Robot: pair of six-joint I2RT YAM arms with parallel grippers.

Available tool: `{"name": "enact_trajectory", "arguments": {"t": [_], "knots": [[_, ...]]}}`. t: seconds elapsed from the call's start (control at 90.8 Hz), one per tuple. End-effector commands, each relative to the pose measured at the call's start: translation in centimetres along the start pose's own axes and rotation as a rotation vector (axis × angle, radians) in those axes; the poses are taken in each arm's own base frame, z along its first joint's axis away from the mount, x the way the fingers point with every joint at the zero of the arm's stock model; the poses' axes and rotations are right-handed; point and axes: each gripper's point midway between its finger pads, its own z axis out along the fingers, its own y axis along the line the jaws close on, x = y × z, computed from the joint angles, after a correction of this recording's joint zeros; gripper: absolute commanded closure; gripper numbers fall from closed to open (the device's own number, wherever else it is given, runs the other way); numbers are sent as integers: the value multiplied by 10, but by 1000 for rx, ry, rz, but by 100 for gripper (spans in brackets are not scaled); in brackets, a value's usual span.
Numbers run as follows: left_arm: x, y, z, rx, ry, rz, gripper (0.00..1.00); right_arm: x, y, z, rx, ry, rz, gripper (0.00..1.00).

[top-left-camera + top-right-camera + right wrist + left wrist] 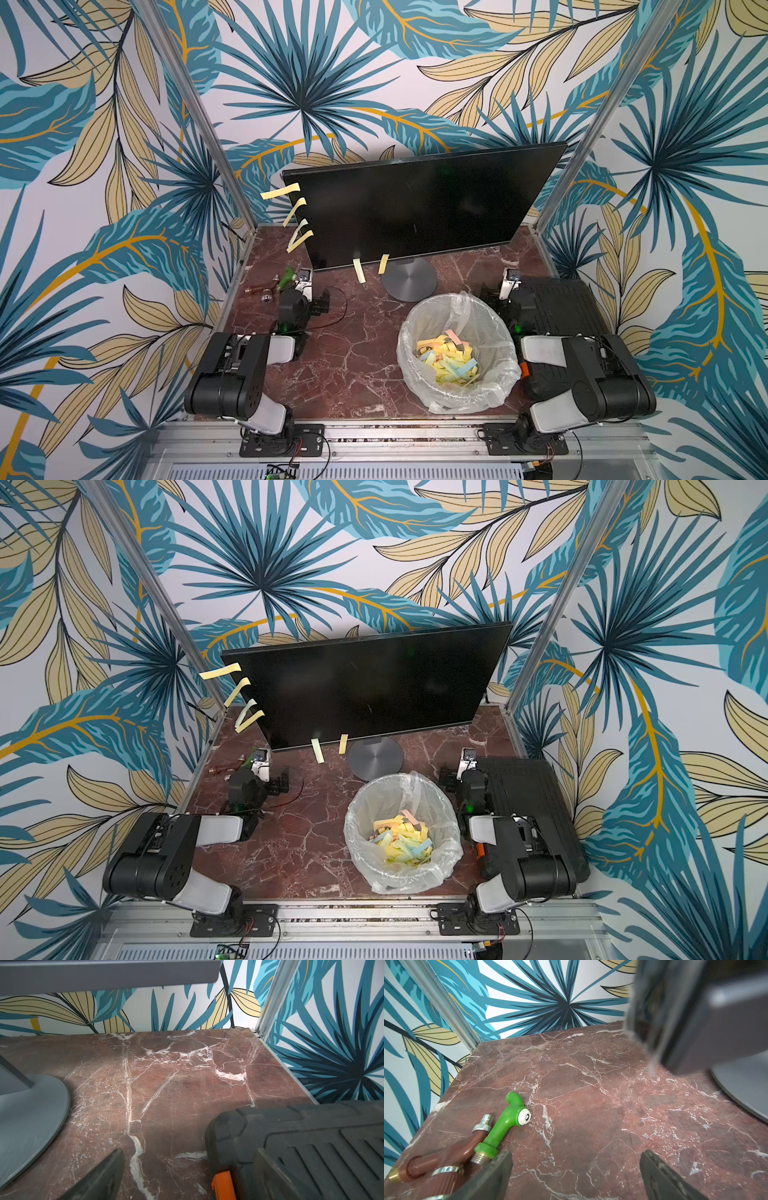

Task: Remove the sticky note from the monitor
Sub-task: Tear off the sticky note from the monitor.

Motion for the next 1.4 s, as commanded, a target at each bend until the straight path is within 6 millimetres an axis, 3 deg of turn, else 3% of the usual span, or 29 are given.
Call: {"name": "enact_trajectory", "arguments": {"t": [0.0,0.749,0.859,1.024,1.157,1.388], "knots": [[-11,3,0,-9,-38,-6,0,1,-1,-2,5,-8,-9,0],[-11,3,0,-5,-36,-9,0,1,-2,-2,3,-11,-5,1],[-18,4,-3,-3,-30,-9,0,-3,-21,-7,110,3,33,0],[-29,22,-19,-98,44,-66,0,-15,-53,-19,317,125,102,0],[-28,32,-43,-158,97,-194,0,-16,-85,-45,539,214,210,1],[-28,34,-86,-193,150,-374,0,-52,-81,-65,518,278,265,1]]}}
